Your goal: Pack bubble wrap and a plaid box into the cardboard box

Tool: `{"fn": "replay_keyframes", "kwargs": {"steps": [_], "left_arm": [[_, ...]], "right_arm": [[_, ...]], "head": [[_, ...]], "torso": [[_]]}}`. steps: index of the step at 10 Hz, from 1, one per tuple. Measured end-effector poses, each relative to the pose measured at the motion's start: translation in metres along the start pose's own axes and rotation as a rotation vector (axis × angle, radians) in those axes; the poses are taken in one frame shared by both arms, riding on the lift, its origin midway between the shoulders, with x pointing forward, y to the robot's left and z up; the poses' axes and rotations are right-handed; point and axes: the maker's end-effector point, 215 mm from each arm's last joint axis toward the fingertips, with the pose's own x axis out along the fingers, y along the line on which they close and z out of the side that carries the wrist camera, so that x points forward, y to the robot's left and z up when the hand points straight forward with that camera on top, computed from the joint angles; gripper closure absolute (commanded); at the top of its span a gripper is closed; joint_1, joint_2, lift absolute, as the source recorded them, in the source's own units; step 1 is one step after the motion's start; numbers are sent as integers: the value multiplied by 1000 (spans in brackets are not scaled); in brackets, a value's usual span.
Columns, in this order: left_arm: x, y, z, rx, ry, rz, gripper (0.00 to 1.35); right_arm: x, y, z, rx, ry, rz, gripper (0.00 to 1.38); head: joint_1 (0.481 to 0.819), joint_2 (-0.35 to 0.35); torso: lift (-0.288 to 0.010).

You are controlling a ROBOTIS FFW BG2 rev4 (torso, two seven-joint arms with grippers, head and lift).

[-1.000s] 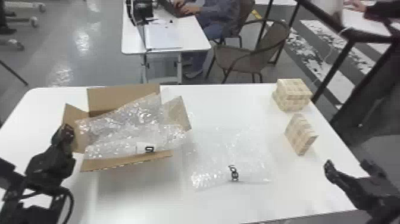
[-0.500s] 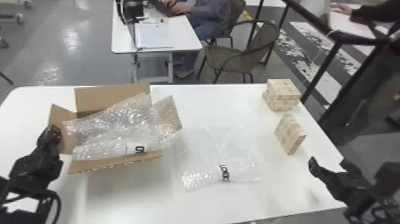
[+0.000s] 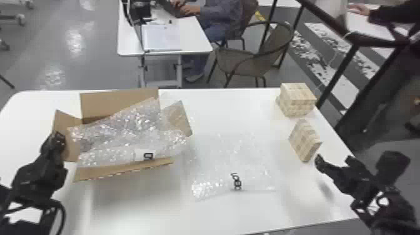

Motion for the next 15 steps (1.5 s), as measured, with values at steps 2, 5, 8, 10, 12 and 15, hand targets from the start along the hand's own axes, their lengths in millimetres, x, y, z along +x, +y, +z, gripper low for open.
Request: {"fn": "replay_keyframes", "kwargs": {"steps": [2,5,8,10,12,15], "left_arm": [[0,1,1,-2,-3,1,1219],[0,2,2,-4,-8,4,1219],[0,1,2,-8,-9,3,1219],[-2,3,1,-12,-9,8,1219],[-3,4,1,-17,-9,11,1219],[-2,3,0,-19,-9,8,1219]], "right_arm": [[24,4,-2,-3,30,42,137],[57,27,-10,-3,83,124,139],[78,52,-18,-15,130,188,502],[80,53,-20,-20,139,191,786],[78,53,-19,-8,132,189,883],[75,51,-18,-5,127,179,884]], "head": [[695,-145],[695,-112],[695,-84],[695,-80],[695,-79],[695,-83]], "torso": [[-110],[-110],[-110],[-110],[-110],[-110]]}}
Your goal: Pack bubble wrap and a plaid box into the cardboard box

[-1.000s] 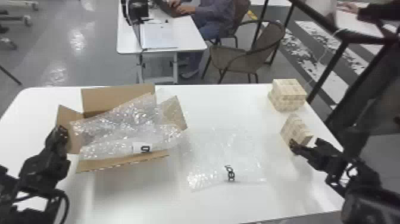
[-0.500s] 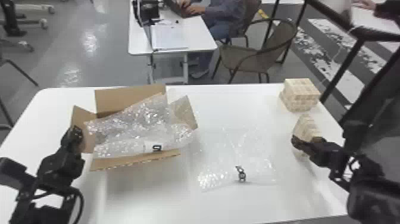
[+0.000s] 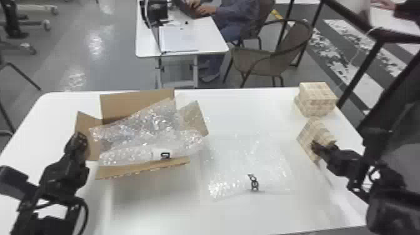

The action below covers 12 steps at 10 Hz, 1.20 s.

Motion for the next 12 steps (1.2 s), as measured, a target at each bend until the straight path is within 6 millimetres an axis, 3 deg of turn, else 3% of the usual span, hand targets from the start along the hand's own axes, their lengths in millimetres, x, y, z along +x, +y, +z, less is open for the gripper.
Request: {"fn": "replay_keyframes", "kwargs": {"steps": [3,5,7,8,10,12], "left_arm": [[0,0,0,-1,-1,1,1219],[0,0,-1,-2,0,-1,1219],[1,0,0,-2,-1,-1,1219],[2,-1,0,-2,0,-4,1219],[2,-2,-1,-1,2,-8,1219],[3,-2,-2,0,4,-9,1219]], "right_arm": [[-5,0,3,8,-17,-4,889],[-11,20,47,-1,-109,22,889],[-19,68,119,-16,-229,87,889],[-19,98,144,-16,-262,141,889],[-11,170,176,-9,-290,284,889],[-2,246,185,-10,-266,442,889]], "head": [[695,-84],[695,-76],[695,-36],[695,-9],[694,45],[677,133]], "torso": [[-110],[-110],[-110],[-110],[-110],[-110]]}}
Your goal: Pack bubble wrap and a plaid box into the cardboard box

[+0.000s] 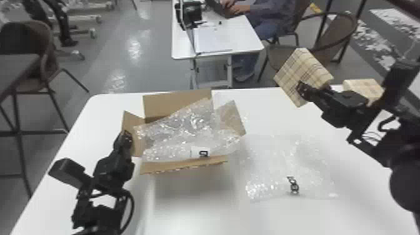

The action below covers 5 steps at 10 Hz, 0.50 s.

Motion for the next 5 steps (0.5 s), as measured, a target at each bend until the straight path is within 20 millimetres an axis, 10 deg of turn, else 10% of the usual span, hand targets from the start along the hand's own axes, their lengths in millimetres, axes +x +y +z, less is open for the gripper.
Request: {"fn": "replay_keyframes", "kwargs": {"steps": [5], "left_arm": [[2,-2,-2,-2,4,-3,1219]], "right_arm": [[78,158,-35,130,99,364,889]], "head": [[671,294]], "torso": [[-110]]}}
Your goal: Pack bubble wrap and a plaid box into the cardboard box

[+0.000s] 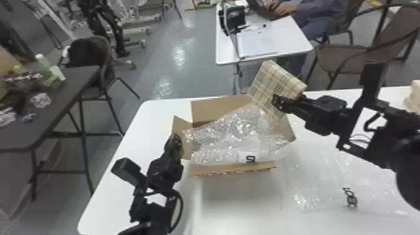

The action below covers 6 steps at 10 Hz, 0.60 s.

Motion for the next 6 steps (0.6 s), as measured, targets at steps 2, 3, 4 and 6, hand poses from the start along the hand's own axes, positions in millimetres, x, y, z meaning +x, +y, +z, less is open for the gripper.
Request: {"fn": "replay_keyframes", "kwargs": {"steps": [2,3,4,6], "left_arm": [[3,-2,1,-2,-3,-4,1219],[3,-3,2,-3,-4,-6,1219],[3,-3,2,-4,-6,-7,1219],[3,-5,1,-7,-5,-9,1219]], "right_arm": [[25,24,-26,57,44,77,889],[29,23,-40,72,70,76,889],[33,19,-57,96,95,80,889],[42,20,-77,123,109,97,532]], "head": [[678,343],[684,350],[695,350],[695,350]], "torso": [[-110],[-110],[-110],[-110]]}}
